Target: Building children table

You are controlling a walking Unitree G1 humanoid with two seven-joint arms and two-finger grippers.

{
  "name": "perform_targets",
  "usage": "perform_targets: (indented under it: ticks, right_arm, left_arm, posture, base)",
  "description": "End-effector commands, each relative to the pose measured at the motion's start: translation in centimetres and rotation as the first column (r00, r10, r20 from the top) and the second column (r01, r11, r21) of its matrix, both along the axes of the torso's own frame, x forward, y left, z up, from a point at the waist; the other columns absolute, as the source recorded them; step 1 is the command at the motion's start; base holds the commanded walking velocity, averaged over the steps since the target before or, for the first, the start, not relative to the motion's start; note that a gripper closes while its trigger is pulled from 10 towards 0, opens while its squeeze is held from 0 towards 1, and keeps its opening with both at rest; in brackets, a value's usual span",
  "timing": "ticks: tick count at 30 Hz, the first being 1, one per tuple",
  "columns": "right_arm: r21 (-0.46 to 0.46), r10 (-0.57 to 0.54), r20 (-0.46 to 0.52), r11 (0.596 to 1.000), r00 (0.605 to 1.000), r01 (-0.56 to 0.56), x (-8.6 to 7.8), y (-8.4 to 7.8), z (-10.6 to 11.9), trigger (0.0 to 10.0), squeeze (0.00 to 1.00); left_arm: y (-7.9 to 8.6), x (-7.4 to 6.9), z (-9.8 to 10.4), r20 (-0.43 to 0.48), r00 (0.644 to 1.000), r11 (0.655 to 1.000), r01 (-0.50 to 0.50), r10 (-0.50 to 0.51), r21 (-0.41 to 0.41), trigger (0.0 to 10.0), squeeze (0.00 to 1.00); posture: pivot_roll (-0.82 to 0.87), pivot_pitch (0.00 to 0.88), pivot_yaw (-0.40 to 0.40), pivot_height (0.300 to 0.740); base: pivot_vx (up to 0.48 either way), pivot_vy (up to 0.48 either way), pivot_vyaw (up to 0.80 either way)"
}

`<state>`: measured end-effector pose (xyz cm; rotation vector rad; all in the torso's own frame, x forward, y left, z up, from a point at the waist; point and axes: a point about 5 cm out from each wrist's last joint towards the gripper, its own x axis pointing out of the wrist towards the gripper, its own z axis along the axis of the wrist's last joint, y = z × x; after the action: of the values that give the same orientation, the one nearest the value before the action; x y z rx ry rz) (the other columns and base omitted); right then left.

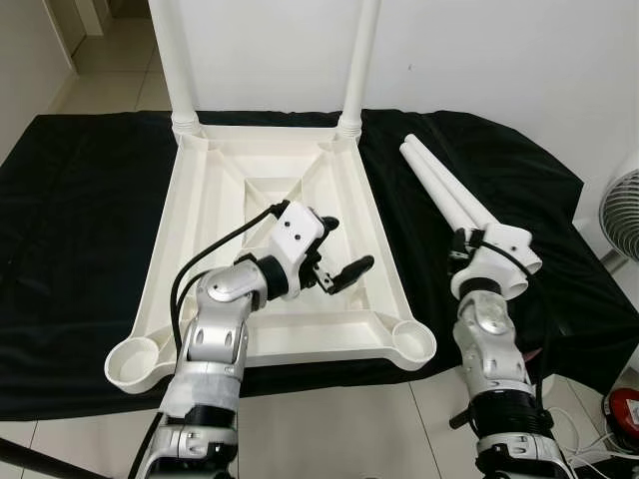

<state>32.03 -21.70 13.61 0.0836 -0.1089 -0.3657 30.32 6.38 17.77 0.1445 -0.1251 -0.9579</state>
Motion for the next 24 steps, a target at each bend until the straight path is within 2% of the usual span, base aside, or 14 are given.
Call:
perform_targets:
  ticks: [1, 4, 8, 9, 10, 11, 12, 13, 20, 24]
  right_arm:
    - [0.037, -0.015, -0.012, 0.999, 1.0, 0.015, 0.1, -0.4, -0.2, 10.0, 1.0]
    - [0.054, -0.027, -0.011, 0.998, 1.0, 0.027, 0.2, -0.7, -0.2, 10.0, 1.0]
    - [0.028, -0.048, -0.022, 0.998, 0.999, 0.048, 0.5, -1.0, -0.1, 10.0, 1.0]
    - [0.01, -0.056, -0.027, 0.998, 0.998, 0.057, 0.6, -1.1, 0.0, 10.0, 0.84]
    - [0.01, -0.056, -0.027, 0.998, 0.998, 0.057, 0.6, -1.1, 0.0, 10.0, 0.84]
    - [0.006, -0.06, -0.03, 0.998, 0.998, 0.061, 0.8, -1.2, 0.2, 10.0, 0.24]
    - [0.006, -0.06, -0.03, 0.998, 0.998, 0.061, 0.8, -1.2, 0.2, 10.0, 0.24]
    - [-0.008, -0.061, -0.033, 0.998, 0.998, 0.061, 0.9, -1.2, 0.3, 10.0, 0.0]
    - [-0.043, -0.051, -0.045, 0.998, 0.998, 0.049, 0.6, -1.4, 0.2, 10.0, 0.0]
    - [-0.141, -0.051, -0.071, 0.989, 0.996, 0.041, -0.4, -1.9, -0.6, 10.0, 0.0]
  left_arm:
    - [1.0, 1.0, 0.3, -0.031, 0.949, 0.944, -0.316, 0.315, -0.091, 10.0, 0.0]
    - [0.8, 0.8, 0.3, -0.066, 0.954, 0.947, -0.298, 0.293, -0.115, 10.0, 0.0]
    - [0.5, 0.7, 0.3, -0.086, 0.955, 0.95, -0.291, 0.283, -0.116, 10.0, 0.0]
    - [0.4, 0.7, 0.3, -0.086, 0.954, 0.949, -0.296, 0.288, -0.11, 10.0, 0.0]
    - [0.4, 0.7, 0.3, -0.086, 0.954, 0.949, -0.296, 0.288, -0.11, 10.0, 0.0]
    - [0.3, 0.7, 0.2, -0.094, 0.952, 0.949, -0.299, 0.29, -0.103, 10.0, 0.0]
    - [0.3, 0.7, 0.2, -0.094, 0.952, 0.949, -0.299, 0.29, -0.103, 10.0, 0.0]
    - [0.2, 0.6, 0.2, -0.095, 0.952, 0.949, -0.301, 0.292, -0.098, 10.0, 0.0]
    - [-0.1, 0.3, 0.2, -0.11, 0.947, 0.946, -0.311, 0.301, -0.092, 10.0, 0.0]
    - [-0.5, -0.2, 0.0, -0.126, 0.954, 0.954, -0.286, 0.274, -0.089, 10.0, 0.0]
  posture:
    - [-0.08, 0.0, -0.003, 0.74]
    - [-0.08, 0.0, -0.002, 0.74]
    - [-0.07, 0.0, -0.007, 0.74]
    - [-0.07, 0.0, -0.008, 0.74]
    - [-0.07, 0.0, -0.008, 0.74]
    - [-0.07, 0.0, -0.012, 0.74]
    - [-0.07, 0.0, -0.012, 0.74]
    - [-0.07, 0.0, -0.013, 0.74]
    - [-0.07, 0.0, -0.019, 0.74]
    - [-0.07, 0.0, -0.021, 0.74]
  base:
    - [0.0, 0.0, 0.0]
    - [0.0, 0.0, 0.0]
    - [0.0, 0.0, 0.0]
    - [0.0, 0.0, 0.0]
    - [0.0, 0.0, 0.0]
    - [0.0, 0.0, 0.0]
    - [0.0, 0.0, 0.0]
    - [0.0, 0.0, 0.0]
    - [0.0, 0.0, 0.0]
    - [0.0, 0.0, 0.0]
